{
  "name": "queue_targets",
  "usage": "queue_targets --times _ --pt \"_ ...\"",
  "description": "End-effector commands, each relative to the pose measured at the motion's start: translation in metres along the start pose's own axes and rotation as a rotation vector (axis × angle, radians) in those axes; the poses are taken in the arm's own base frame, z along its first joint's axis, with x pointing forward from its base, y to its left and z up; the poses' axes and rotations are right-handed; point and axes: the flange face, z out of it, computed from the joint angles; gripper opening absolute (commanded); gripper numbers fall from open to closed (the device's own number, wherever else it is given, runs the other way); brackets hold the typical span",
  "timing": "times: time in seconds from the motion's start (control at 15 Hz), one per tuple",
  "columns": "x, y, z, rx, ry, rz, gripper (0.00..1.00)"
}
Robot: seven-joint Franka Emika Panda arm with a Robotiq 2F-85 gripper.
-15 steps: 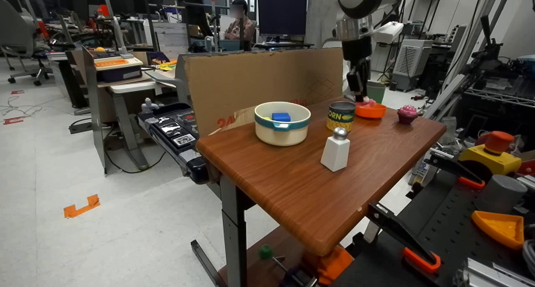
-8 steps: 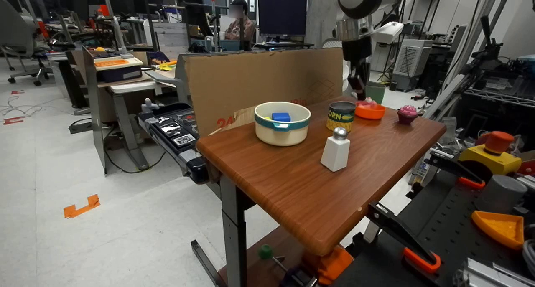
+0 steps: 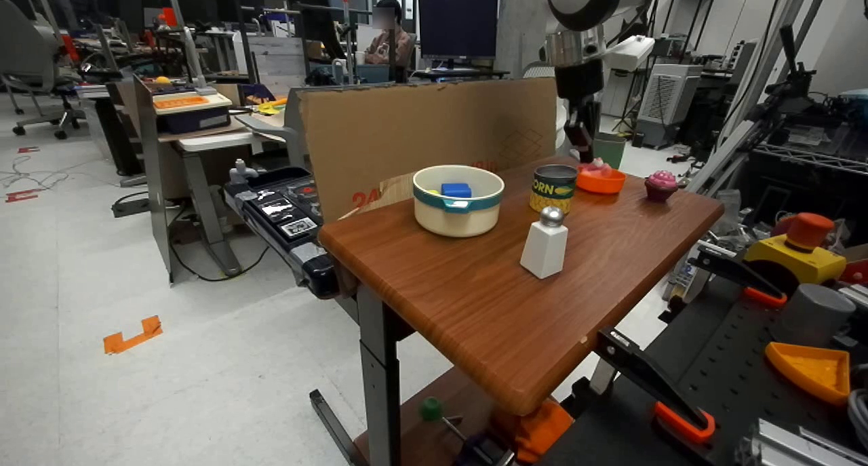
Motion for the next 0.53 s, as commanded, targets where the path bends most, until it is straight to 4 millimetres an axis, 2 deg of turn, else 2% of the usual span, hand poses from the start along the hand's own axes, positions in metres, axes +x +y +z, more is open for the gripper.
queue_targets --times 0.0,0.47 --pt "-0.004 -0.007 -0.011 -0.012 -0.006 -0.002 0.00" --pt "0.000 -0.024 -0.022 -0.043 0.002 0.001 0.00"
